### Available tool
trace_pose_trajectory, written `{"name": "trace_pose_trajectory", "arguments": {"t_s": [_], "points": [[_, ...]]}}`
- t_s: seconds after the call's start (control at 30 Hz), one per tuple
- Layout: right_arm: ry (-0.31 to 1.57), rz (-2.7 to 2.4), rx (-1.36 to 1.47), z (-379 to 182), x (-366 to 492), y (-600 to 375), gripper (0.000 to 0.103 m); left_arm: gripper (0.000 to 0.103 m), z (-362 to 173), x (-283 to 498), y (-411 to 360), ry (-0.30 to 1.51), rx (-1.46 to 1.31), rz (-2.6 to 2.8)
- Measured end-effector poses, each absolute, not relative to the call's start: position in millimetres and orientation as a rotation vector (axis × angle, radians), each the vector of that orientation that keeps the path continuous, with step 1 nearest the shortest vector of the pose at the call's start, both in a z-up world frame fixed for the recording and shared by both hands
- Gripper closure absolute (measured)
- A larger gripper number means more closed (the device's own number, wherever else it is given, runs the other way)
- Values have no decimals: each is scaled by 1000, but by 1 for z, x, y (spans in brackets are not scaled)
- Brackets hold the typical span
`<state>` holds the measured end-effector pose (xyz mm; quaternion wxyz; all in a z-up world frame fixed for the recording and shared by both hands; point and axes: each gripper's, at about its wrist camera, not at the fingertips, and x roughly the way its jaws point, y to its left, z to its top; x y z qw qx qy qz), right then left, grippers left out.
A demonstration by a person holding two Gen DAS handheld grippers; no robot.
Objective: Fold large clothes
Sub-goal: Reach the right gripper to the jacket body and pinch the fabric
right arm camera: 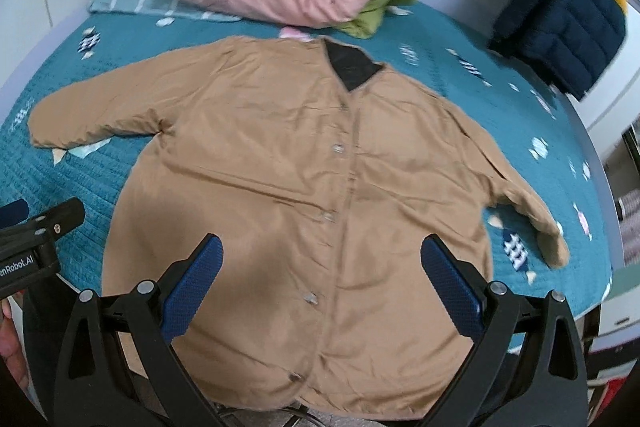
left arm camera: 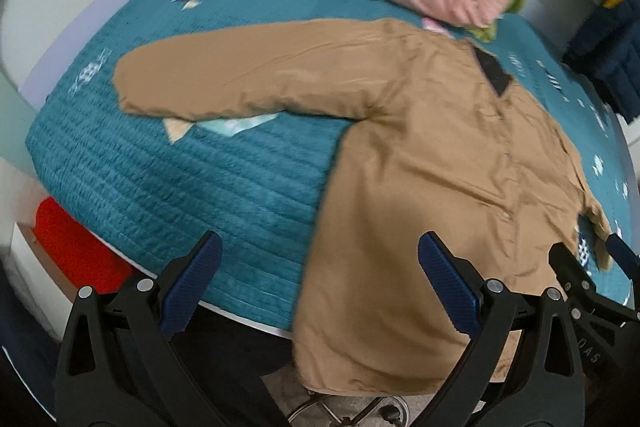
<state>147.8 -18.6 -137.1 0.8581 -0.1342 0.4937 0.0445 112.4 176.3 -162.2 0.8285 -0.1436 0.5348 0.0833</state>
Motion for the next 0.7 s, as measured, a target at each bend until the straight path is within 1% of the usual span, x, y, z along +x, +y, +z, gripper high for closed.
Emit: {"name": "trace_pose_trajectory", "arguments": {"t_s": [0.23, 0.4, 0.53, 0.6, 0.67, 0.7], "points": [[1122, 248, -306, -152, 189, 30, 7, 5, -182, 117, 229, 1169, -343, 287], [1187, 371, -186, -157, 221, 53, 8, 5, -191, 121, 260, 1174, -339, 358], [1166, 390, -127, -151, 244, 62, 9, 5, -198, 124, 287, 1179, -370, 387], [1140, 394, -119, -144, 260, 66, 19, 5, -201, 125, 300, 1179, -392, 397], [1133, 386, -113, -142, 274, 70, 37, 5, -204, 125, 314, 1177, -415, 406], [1145, 377, -103, -143, 281, 71, 42, 5, -204, 125, 319, 1175, -427, 408]]}}
